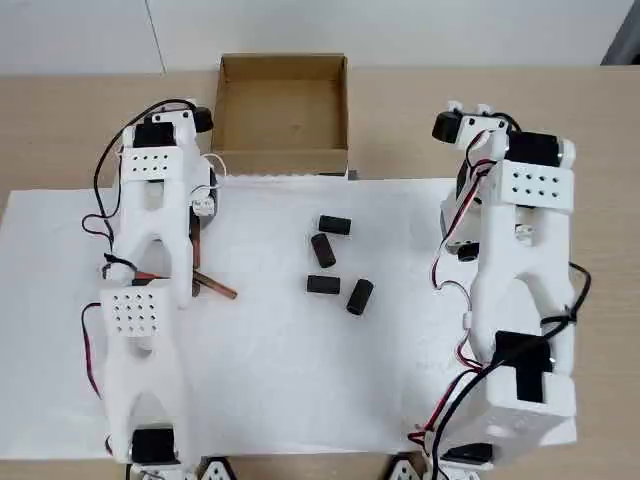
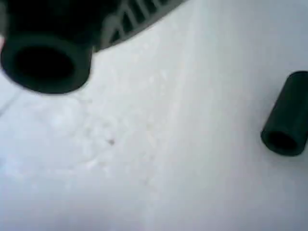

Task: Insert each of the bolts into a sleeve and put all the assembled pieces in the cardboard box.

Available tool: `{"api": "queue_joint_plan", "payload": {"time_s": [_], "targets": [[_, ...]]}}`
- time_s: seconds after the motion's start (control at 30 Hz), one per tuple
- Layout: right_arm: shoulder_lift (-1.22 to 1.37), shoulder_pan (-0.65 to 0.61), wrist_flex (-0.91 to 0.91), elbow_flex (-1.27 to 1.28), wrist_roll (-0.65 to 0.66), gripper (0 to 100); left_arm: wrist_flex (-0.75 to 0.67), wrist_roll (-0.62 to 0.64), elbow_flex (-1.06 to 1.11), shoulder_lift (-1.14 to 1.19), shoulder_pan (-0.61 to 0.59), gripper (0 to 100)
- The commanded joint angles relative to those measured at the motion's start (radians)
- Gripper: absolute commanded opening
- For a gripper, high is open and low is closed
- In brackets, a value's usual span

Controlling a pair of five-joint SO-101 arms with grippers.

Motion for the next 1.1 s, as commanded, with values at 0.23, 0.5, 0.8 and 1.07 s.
{"api": "queue_joint_plan", "payload": {"time_s": [0.23,0.5,0.8,1.07], "targets": [[-0.150,0.001,0.021,-0.009,-0.014,0.4,0.023,-0.038,-0.180,-0.129,0.041,0],[-0.335,0.007,0.031,0.006,-0.015,0.3,0.023,-0.072,0.015,-0.413,0.160,0],[-0.621,0.007,0.031,0.212,-0.011,0.3,0.021,-0.078,0.243,-0.755,0.184,0],[-0.937,0.008,-0.001,0.442,-0.017,0.2,0.021,-0.080,0.441,-1.059,0.187,0]]}}
